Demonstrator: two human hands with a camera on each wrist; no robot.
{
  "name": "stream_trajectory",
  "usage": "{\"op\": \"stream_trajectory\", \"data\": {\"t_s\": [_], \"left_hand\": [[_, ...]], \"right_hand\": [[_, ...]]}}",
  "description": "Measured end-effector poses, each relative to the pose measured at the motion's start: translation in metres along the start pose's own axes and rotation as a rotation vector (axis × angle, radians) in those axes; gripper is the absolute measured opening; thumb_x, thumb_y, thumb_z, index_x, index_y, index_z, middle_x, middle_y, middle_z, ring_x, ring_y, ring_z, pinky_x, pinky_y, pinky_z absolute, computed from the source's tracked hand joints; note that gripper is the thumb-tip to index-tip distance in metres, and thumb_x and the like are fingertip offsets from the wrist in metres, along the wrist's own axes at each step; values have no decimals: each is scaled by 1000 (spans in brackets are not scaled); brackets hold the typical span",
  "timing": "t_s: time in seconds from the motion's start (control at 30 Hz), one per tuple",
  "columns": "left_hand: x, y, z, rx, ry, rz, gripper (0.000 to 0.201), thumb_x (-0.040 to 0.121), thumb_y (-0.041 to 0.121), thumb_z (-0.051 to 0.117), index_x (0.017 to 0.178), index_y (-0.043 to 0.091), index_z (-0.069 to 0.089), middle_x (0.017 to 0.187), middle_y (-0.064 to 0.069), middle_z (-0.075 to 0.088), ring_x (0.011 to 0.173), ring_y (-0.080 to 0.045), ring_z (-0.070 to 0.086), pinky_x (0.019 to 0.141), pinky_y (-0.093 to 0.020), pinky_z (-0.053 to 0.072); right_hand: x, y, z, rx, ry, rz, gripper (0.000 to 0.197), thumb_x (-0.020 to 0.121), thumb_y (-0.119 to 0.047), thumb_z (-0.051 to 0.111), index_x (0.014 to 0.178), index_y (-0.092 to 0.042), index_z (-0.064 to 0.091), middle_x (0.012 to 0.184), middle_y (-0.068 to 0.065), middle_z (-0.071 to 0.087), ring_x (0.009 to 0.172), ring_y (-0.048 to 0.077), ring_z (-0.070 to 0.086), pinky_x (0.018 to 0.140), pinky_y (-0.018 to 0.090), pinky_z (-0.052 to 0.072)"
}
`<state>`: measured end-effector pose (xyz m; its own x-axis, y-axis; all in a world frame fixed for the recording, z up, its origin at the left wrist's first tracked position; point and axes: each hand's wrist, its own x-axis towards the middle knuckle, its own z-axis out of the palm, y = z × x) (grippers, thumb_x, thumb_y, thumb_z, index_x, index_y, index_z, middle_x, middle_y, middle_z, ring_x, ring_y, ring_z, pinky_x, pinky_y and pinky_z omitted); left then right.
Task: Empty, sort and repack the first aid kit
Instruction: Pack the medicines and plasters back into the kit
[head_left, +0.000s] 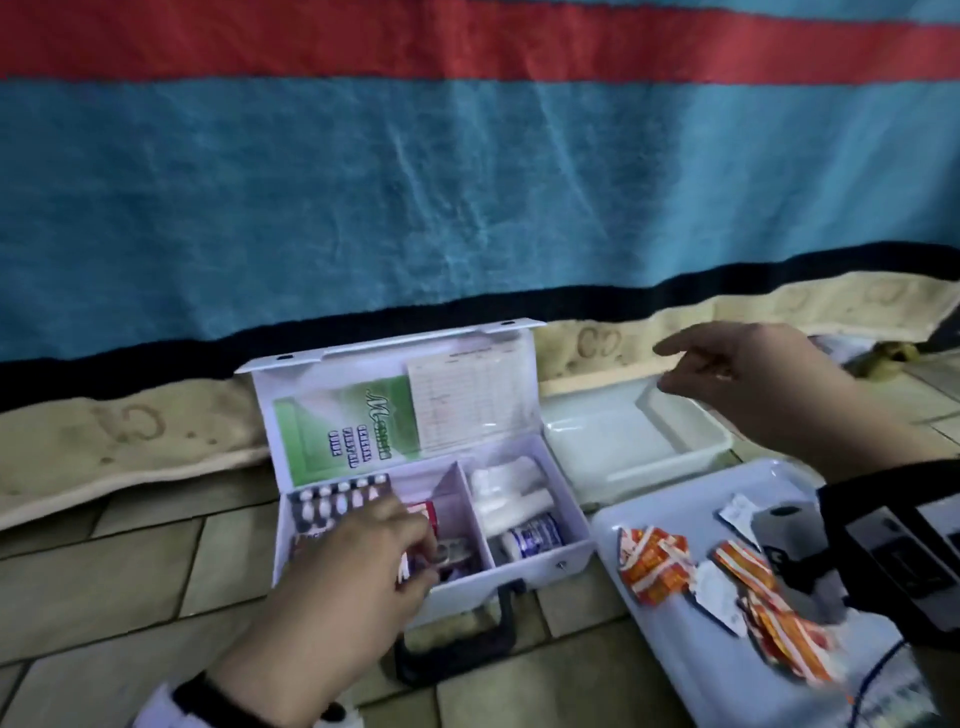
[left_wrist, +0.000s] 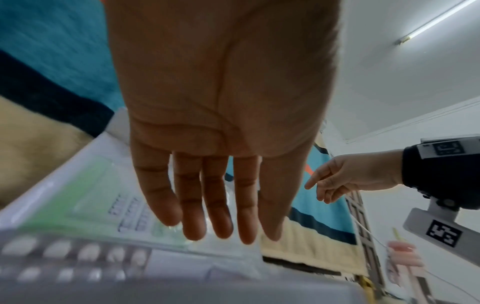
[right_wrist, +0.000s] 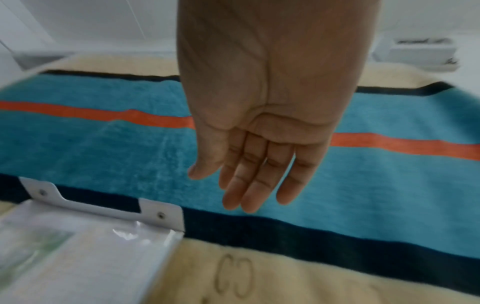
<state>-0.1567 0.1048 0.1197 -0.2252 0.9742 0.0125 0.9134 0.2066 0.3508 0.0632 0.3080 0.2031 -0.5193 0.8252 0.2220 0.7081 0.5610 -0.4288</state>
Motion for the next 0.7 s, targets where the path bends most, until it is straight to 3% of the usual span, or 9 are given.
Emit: {"op": "stream_trajectory", "data": {"t_s": [0.1, 0.17, 0.2, 0.27, 0.33, 0.4, 0.53, 0.63, 0.7], "left_hand": [[0, 11, 11, 5, -56, -1, 11, 86, 39, 58, 96, 34, 58, 99, 19, 46, 96, 1, 47, 72, -10, 36], [1, 16, 18, 6, -50, -21, 7, 86, 35, 60, 85, 36, 53, 97, 17, 51, 93, -1, 50, 79, -21, 42], [3, 18, 22, 2, -48, -40, 14, 86, 33, 61, 78, 36, 50, 93, 15, 53, 88, -2, 51, 79, -24, 43], [7, 24, 29, 8, -55, -76, 26, 85, 27, 63, 67, 35, 46, 83, 11, 56, 77, -4, 52, 70, -24, 43], [10, 29, 35, -47, -31, -143, 29, 83, 19, 67, 63, 32, 50, 71, 9, 59, 67, -2, 52, 58, -20, 38], [13, 31, 38, -115, -2, -251, 25, 80, 13, 72, 63, 26, 59, 66, 7, 62, 64, -3, 55, 54, -19, 34], [20, 27, 37, -234, 11, -344, 29, 70, 7, 80, 51, 23, 65, 57, 6, 65, 61, -13, 57, 56, -26, 38], [18, 24, 37, -275, 16, -386, 25, 69, 8, 81, 52, 21, 68, 49, 8, 63, 55, -13, 54, 53, -25, 36], [18, 20, 38, -275, 23, -395, 25, 67, 9, 82, 51, 22, 69, 54, 5, 66, 58, -18, 58, 59, -29, 42]], "right_hand": [[-24, 38, -3, -116, -39, 118, 24, 78, -20, 75, 101, -17, 72, 83, 5, 71, 81, 22, 63, 65, 24, 35], [-39, 64, 3, -215, -151, 175, 24, 79, -23, 74, 103, -19, 71, 78, -3, 65, 76, 17, 58, 65, 25, 36], [-45, 77, 7, -250, -226, 194, 25, 79, -25, 74, 104, -19, 70, 78, -7, 63, 76, 15, 57, 66, 24, 38], [-57, 99, 17, -313, -366, 221, 28, 81, -29, 71, 108, -22, 68, 92, -7, 65, 85, 13, 59, 70, 22, 39], [-67, 114, 26, -374, -469, 197, 30, 84, -33, 67, 113, -25, 65, 109, -6, 65, 94, 12, 58, 73, 19, 36], [-72, 125, 34, -396, -522, 147, 28, 87, -31, 62, 114, -25, 65, 115, -5, 65, 101, 13, 58, 73, 19, 35], [-74, 136, 48, -375, -553, 117, 31, 83, -27, 67, 113, -19, 65, 102, 0, 66, 94, 17, 58, 72, 23, 37], [-69, 135, 51, -427, -568, 65, 35, 81, -38, 68, 110, -19, 65, 104, 0, 67, 89, 17, 56, 71, 23, 35], [-65, 134, 53, -487, -591, 28, 39, 78, -43, 69, 107, -17, 67, 102, 1, 68, 90, 19, 59, 71, 24, 38]]}}
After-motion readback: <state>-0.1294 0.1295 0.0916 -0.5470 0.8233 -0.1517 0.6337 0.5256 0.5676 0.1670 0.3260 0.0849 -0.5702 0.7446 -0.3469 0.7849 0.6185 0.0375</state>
